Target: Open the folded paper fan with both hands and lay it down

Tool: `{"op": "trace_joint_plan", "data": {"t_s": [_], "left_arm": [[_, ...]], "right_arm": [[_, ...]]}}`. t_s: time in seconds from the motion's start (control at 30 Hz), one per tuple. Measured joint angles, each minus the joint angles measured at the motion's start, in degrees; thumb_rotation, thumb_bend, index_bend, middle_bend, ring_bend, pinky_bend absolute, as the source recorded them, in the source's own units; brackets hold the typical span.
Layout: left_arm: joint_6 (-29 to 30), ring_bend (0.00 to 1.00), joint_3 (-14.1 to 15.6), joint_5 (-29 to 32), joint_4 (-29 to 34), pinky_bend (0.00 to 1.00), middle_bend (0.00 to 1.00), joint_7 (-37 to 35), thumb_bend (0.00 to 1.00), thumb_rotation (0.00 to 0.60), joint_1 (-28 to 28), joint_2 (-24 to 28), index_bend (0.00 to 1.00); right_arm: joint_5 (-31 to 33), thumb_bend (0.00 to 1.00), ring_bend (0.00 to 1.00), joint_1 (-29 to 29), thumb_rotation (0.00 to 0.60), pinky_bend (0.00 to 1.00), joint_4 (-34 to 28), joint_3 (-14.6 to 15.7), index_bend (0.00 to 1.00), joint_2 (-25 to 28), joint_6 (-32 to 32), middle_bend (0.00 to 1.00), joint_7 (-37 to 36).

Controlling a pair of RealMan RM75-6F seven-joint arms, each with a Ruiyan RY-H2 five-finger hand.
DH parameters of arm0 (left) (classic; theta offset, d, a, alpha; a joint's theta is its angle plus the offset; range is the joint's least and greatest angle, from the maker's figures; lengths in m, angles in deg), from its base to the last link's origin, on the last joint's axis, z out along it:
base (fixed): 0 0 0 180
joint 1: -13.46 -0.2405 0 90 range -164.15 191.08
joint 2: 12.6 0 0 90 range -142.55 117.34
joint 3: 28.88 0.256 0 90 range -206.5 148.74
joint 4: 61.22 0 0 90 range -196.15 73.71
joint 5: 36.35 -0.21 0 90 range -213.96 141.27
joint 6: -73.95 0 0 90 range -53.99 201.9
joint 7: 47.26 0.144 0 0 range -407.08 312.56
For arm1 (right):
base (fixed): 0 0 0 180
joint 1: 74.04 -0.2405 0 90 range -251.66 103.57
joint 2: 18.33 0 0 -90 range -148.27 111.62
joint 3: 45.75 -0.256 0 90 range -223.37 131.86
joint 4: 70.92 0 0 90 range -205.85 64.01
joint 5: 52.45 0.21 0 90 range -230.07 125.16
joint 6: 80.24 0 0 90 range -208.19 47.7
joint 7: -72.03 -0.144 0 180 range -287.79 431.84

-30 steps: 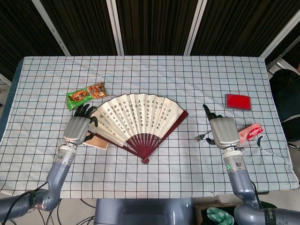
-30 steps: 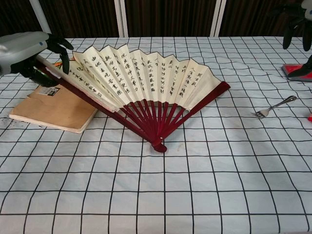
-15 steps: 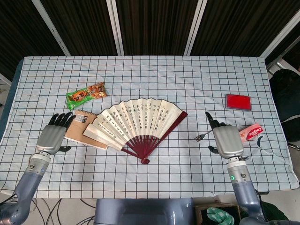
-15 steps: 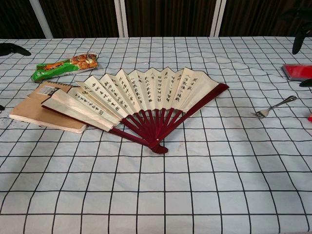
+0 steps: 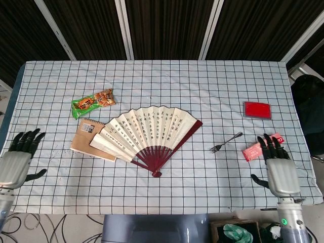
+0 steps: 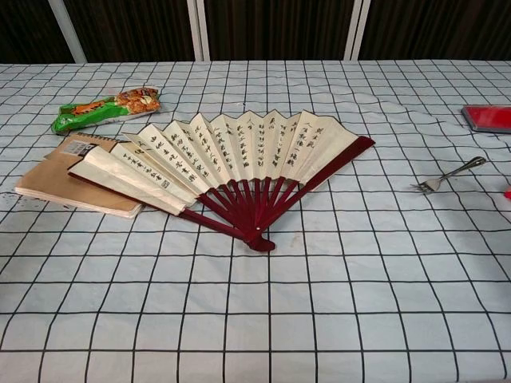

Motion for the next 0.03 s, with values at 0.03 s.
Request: {"op": "trace_joint_plan", "data": {"t_s": [0.03], "left_arm": [[1.24,0.00,0.35,-0.47,-0.82,0.00,0.00,-1.40,0.01,0.600,-1.24,0.21,0.00]], "right_arm": [[-1.26,0.00,0.00,1.48,0.600,0.22,1.54,0.66,0.00,0.26,-1.56,0.00,-1.86]]}}
